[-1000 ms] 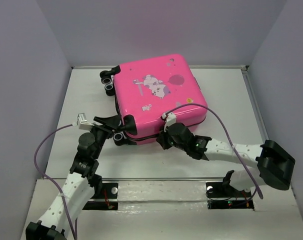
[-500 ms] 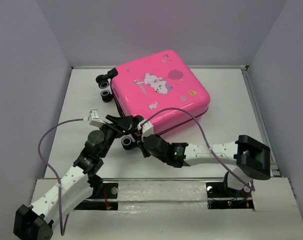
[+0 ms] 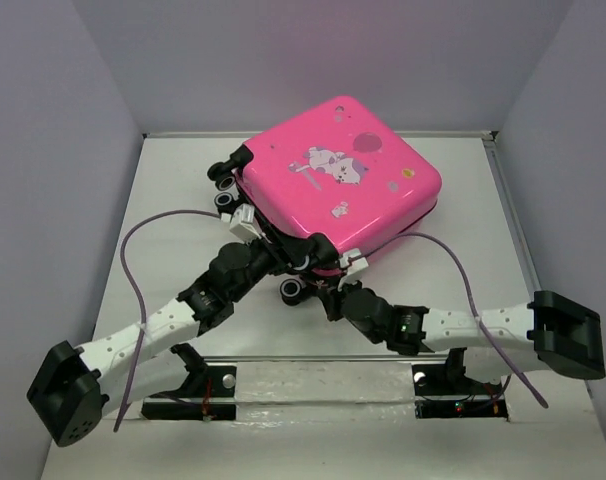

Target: Pack the luggage

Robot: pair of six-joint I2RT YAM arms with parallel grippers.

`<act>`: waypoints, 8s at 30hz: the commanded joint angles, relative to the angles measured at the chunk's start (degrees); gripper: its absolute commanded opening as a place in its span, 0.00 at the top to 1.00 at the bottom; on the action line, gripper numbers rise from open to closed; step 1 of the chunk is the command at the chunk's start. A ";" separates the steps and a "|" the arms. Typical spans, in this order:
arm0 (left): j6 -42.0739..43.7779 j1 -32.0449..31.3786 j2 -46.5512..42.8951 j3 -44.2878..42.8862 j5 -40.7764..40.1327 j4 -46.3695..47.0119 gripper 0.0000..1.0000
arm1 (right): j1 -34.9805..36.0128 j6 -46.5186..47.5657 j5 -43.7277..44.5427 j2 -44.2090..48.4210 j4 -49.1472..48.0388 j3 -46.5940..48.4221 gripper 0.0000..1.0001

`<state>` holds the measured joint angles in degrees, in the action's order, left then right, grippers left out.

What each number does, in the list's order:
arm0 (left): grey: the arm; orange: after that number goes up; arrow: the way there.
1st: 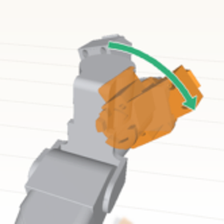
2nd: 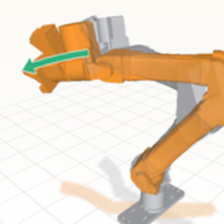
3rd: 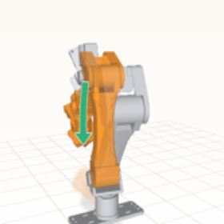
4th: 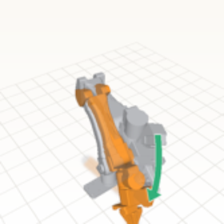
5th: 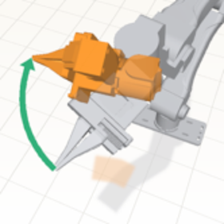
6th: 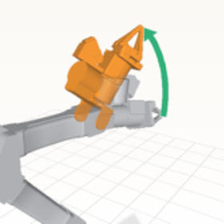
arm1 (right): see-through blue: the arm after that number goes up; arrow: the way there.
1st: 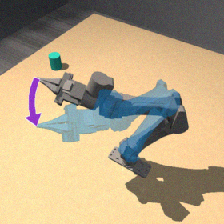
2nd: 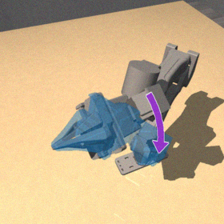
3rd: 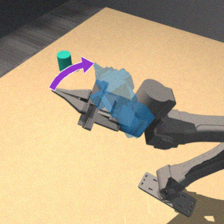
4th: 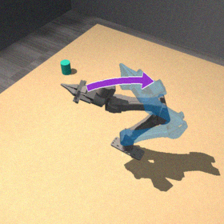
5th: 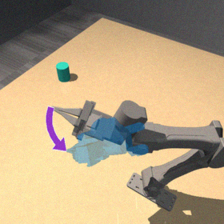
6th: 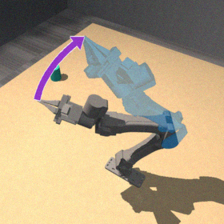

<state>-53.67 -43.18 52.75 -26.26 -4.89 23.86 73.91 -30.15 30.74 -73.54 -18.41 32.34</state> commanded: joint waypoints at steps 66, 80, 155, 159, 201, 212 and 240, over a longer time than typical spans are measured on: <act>54.91 31.23 29.25 -37.90 16.48 -31.05 0.94 | -7.45 -2.11 -15.08 31.52 4.08 -12.39 0.93; 46.03 23.05 7.21 -23.31 18.41 -37.92 0.94 | -46.48 4.22 -47.09 25.90 7.43 -0.61 0.93; 20.37 -12.02 35.75 -38.07 29.05 -2.07 0.83 | -48.51 -4.12 -45.42 25.97 -12.88 -21.17 0.93; 12.38 -12.19 36.72 -38.51 28.62 9.32 0.94 | -47.90 -8.15 -43.32 31.34 -11.55 -23.80 0.93; 26.16 -2.28 12.13 -44.86 -0.02 -30.51 0.01 | -14.06 -7.47 -6.92 19.84 -20.53 -18.80 0.93; 36.08 11.09 7.78 -29.37 -3.23 -41.97 0.01 | -14.06 -4.57 -5.78 24.31 -3.23 -11.69 0.93; 44.53 11.54 33.12 -46.25 -3.37 -39.24 0.24 | -14.06 -4.65 -7.10 24.76 6.90 -7.99 0.59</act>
<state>-11.14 -31.79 85.56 -69.32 -5.37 -15.05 59.96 -35.75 23.46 -50.19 -12.78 21.30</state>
